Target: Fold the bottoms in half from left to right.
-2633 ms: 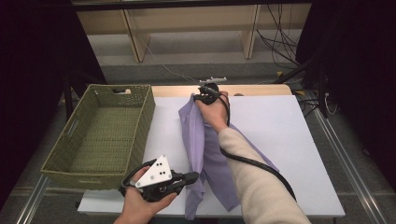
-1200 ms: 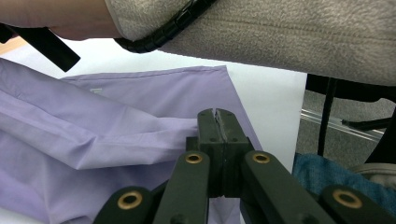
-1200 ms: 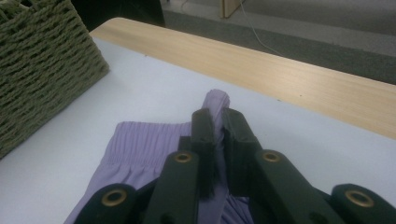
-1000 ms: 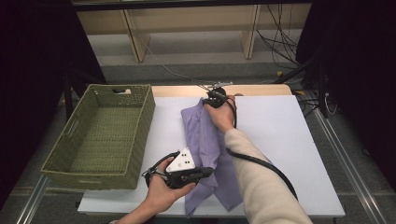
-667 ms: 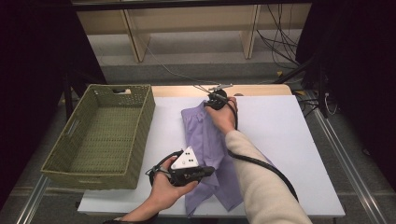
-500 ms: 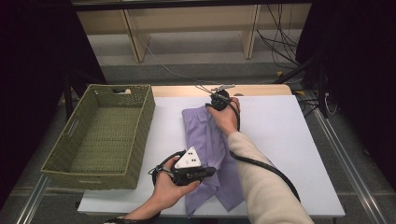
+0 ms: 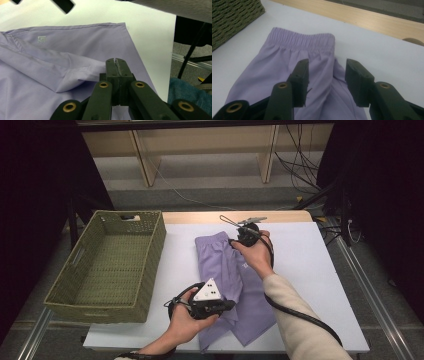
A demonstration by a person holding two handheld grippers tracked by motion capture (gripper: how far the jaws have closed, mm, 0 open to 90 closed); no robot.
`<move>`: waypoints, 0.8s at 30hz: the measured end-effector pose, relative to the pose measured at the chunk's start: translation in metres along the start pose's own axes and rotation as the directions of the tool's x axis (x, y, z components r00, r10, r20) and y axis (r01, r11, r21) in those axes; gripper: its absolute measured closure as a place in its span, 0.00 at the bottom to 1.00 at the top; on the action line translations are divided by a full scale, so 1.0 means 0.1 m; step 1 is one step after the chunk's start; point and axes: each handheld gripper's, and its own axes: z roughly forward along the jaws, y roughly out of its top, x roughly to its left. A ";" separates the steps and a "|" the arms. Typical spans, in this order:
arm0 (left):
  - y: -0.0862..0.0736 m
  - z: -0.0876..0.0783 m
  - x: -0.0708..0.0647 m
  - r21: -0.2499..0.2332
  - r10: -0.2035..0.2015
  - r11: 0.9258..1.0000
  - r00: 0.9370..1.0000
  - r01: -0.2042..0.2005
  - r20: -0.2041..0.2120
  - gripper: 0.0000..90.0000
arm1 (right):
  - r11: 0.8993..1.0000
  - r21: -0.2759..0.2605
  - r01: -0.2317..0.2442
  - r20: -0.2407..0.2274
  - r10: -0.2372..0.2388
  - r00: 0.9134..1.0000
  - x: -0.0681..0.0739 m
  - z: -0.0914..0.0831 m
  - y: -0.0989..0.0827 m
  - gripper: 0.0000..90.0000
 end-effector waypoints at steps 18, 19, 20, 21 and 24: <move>-0.02 0.02 -0.01 0.006 -0.008 1.000 1.000 0.008 -0.009 0.99 | 0.997 0.020 0.081 -0.102 -0.078 0.992 0.18 -0.96 -0.85 0.59; -0.02 0.02 0.00 0.006 -0.008 1.000 1.000 0.008 -0.010 0.99 | 0.996 0.026 0.091 -0.109 -0.087 0.990 0.20 -1.00 -0.91 0.59; -0.02 0.02 0.00 0.006 -0.009 1.000 1.000 0.009 -0.011 0.99 | 0.995 0.032 0.099 -0.120 -0.094 0.988 0.22 -1.04 -0.95 0.59; -0.02 0.01 0.00 0.007 -0.010 1.000 1.000 0.010 -0.012 0.99 | 0.994 0.030 0.104 -0.128 -0.099 0.987 0.24 -1.09 -1.00 0.59; -0.03 0.01 0.02 0.006 -0.015 1.000 1.000 0.015 -0.017 0.99 | 0.993 0.036 0.116 -0.149 -0.110 0.983 0.31 -1.19 -1.14 0.59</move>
